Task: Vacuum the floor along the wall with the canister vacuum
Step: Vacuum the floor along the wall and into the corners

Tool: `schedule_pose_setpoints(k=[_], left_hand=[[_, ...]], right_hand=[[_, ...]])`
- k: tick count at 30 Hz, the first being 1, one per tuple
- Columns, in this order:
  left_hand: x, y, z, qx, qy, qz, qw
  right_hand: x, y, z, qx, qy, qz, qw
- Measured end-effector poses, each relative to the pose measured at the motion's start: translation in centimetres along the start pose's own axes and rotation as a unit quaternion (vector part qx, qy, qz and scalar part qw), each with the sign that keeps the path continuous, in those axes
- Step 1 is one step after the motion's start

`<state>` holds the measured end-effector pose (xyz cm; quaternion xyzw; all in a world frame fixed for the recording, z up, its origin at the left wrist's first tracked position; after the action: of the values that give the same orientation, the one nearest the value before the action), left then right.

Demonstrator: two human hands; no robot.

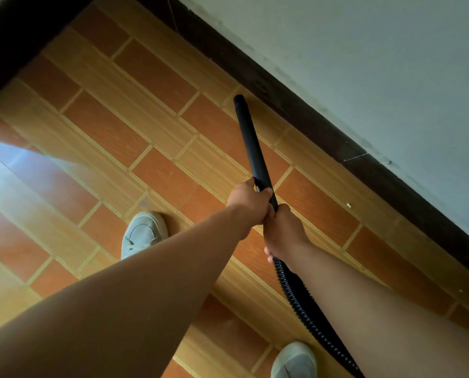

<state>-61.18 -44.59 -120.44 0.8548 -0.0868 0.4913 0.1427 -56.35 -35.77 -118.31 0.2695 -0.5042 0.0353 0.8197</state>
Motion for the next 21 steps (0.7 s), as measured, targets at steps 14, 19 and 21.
schedule_pose_setpoints(k=[14,19,21], left_hand=[[-3.2,7.7,-3.2,0.037,-0.022,-0.007,0.999],[-4.5,10.2,-3.7,0.054,-0.019,-0.017,0.998],[-4.6,11.1,-3.8,0.048,-0.019,-0.02,0.998]], right_hand=[[-3.1,-3.4,8.0,-0.079,-0.009,0.022,0.997],[-3.7,-4.7,10.4,-0.081,-0.006,0.03,0.996],[-3.7,-5.2,11.0,-0.083,-0.006,0.033,0.996]])
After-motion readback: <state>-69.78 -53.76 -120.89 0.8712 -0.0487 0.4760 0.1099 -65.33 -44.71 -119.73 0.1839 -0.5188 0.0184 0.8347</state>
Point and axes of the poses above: each hand's wrist, its own x-axis away from the middle knuckle, its own y-axis out of the back of the hand, z = x × y, the point moved 2 cm from there along -x, towards the middle knuckle, and after that the axes turned 5 degrees about -x, right-handed, at the moved point
